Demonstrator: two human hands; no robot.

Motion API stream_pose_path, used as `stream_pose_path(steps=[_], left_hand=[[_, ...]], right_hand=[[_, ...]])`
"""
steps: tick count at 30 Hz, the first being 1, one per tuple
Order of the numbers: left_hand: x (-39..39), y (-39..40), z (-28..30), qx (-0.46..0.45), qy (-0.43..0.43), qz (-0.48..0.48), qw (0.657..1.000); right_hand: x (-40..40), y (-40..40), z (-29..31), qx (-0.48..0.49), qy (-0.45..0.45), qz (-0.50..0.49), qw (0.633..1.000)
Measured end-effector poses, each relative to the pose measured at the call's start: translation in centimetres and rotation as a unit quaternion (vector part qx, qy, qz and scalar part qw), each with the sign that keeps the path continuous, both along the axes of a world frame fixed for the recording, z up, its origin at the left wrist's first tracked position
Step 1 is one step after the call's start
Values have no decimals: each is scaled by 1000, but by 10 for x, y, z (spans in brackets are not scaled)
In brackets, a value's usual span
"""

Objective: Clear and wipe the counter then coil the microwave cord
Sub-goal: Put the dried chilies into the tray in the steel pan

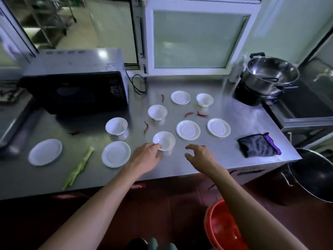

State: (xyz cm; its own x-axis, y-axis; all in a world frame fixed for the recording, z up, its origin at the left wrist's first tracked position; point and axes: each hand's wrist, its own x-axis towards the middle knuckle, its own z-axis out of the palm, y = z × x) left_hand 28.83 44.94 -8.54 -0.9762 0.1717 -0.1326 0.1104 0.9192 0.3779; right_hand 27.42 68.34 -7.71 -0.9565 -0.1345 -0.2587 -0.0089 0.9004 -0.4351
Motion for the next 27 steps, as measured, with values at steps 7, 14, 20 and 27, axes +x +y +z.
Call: stream_pose_path(steps=[7, 14, 20, 27], left_hand=[[-7, -40, 2, 24, 17, 17, 999], [-41, -47, -5, 44, 43, 32, 998], [-108, -21, -19, 35, 15, 47, 998], [-197, 49, -34, 9, -17, 42, 999]], right_hand=[[-15, -46, 0, -13, 11, 14, 1000], [-64, -47, -8, -13, 16, 13, 1000], [-129, -14, -31, -26, 0, -2, 1000], [-215, 44, -52, -49, -33, -30, 998]])
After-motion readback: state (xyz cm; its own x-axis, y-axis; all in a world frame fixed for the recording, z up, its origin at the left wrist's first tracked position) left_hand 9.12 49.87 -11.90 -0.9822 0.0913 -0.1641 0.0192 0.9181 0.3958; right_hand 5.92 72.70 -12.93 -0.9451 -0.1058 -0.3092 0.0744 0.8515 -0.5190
